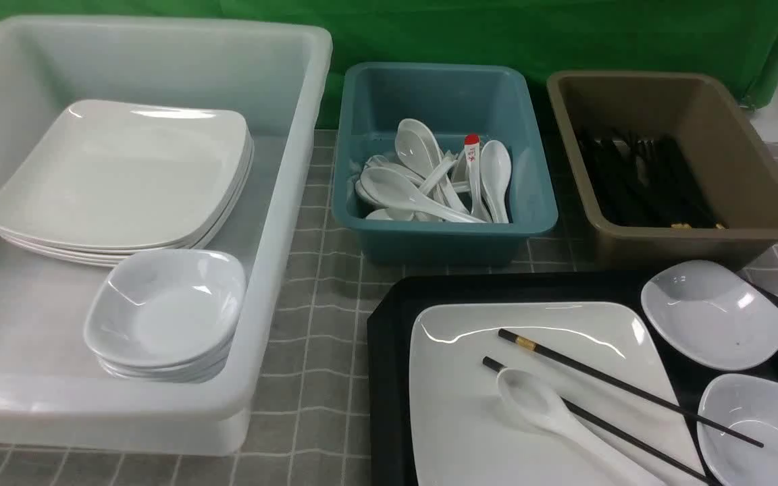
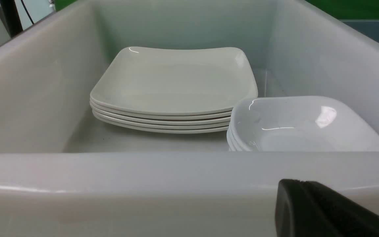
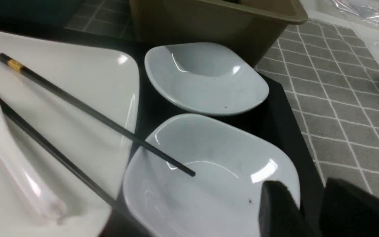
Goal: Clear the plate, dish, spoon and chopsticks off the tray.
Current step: Use the right arm to grab a pair of chopsticks from the plate
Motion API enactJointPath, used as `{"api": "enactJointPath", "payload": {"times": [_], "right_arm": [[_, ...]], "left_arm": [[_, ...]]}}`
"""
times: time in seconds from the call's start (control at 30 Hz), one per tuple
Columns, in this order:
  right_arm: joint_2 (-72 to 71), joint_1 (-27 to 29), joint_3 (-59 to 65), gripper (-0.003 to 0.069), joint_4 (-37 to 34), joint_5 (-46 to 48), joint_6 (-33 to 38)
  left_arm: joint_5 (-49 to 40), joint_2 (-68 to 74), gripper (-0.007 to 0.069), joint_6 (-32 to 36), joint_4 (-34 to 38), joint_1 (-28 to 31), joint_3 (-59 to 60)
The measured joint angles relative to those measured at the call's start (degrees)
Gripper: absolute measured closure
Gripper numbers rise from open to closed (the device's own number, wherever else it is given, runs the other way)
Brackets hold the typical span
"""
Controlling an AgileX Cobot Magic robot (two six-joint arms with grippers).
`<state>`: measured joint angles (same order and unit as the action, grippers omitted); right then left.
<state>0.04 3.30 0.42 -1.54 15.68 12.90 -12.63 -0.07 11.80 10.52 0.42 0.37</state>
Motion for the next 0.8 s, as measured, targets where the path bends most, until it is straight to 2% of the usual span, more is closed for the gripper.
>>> {"api": "enactJointPath", "payload": {"times": [0.63,0.7,0.73,0.8], "right_arm": [[0.0,0.0,0.0,0.0419,0.0,0.0,0.0],[0.0,0.0,0.0,0.0419,0.0,0.0,0.0],[0.0,0.0,0.0,0.0419,0.0,0.0,0.0],[0.0,0.0,0.0,0.0419,0.0,0.0,0.1]], "left_arm": [[0.8,0.0,0.0604,0.4,0.1,0.0,0.0],[4.3,0.0,0.0604,-1.0,5.4,0.0,0.0],[7.1,0.0,0.0604,-3.1,10.8,0.0,0.0],[11.5,0.0,0.0604,-4.8,17.0,0.0,0.0]]}}
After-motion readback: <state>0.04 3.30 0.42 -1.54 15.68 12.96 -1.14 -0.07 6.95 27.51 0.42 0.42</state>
